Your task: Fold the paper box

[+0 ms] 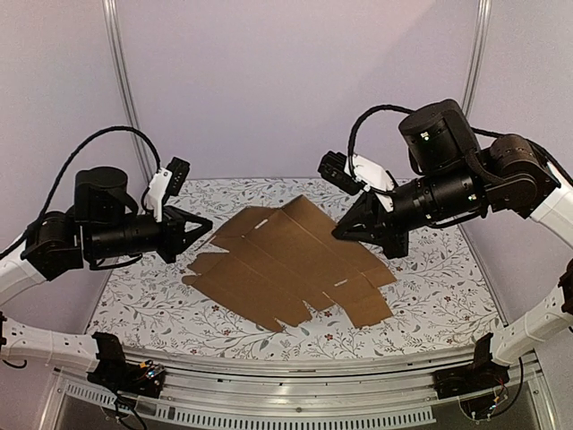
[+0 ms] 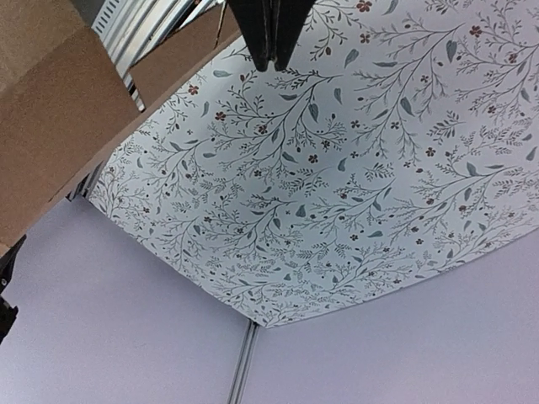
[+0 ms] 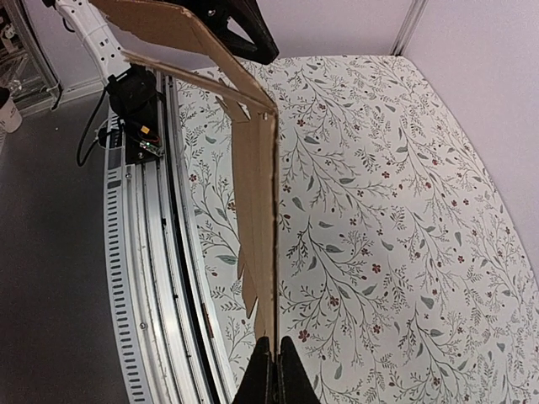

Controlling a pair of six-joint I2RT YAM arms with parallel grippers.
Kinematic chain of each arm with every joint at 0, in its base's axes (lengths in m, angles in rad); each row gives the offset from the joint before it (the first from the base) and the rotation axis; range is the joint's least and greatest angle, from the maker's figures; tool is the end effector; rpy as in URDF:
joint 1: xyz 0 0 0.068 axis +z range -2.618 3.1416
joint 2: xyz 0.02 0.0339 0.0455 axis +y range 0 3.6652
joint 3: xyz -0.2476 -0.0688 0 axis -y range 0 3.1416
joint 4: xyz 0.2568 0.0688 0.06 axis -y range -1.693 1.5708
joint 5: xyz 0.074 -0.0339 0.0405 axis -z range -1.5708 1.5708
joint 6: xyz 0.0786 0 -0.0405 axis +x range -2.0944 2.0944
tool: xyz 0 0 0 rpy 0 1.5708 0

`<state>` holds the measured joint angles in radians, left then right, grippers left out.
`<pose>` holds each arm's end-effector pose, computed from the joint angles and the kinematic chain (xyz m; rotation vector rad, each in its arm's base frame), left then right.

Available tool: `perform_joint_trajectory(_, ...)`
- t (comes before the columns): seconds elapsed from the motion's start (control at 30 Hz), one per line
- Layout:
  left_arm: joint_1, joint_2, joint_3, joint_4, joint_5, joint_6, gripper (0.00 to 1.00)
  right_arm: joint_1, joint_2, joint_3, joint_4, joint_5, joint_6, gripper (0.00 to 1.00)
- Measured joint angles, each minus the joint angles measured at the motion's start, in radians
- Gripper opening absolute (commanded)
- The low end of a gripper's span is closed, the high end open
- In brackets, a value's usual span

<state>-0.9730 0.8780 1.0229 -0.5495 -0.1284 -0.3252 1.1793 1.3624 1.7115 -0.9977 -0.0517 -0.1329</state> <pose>0.1473 -0.1985 0.3407 0.5676 1.9627 -0.7093 0.1149 0.2891 0.4078 -1.4221 1.7989 0.6205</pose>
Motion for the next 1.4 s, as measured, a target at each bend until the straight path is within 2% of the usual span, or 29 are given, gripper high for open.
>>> perform_joint_trajectory(0.23, 0.001, 0.014, -0.040, 0.068, 0.127, 0.004, 0.00, 0.000, 0.009, -0.025, 0.016, -0.010, 0.025, 0.00)
perform_joint_trajectory(0.6, 0.001, 0.024, -0.162, 0.156, 0.252, -0.019, 0.00, -0.002, 0.042, -0.032, 0.026, 0.024, 0.049, 0.00)
perform_joint_trajectory(1.1, 0.001, 0.018, -0.217, 0.239, 0.271, -0.071, 0.00, -0.050, 0.100, -0.056, 0.066, 0.092, 0.077, 0.00)
perform_joint_trajectory(1.27, 0.001, 0.040, -0.291, 0.308, 0.253, -0.110, 0.00, -0.080, 0.167, -0.049, 0.061, 0.105, 0.071, 0.00)
perform_joint_trajectory(1.4, 0.001, 0.118, -0.364, 0.391, 0.251, -0.148, 0.00, -0.091, 0.237, -0.035, 0.047, 0.119, 0.049, 0.00)
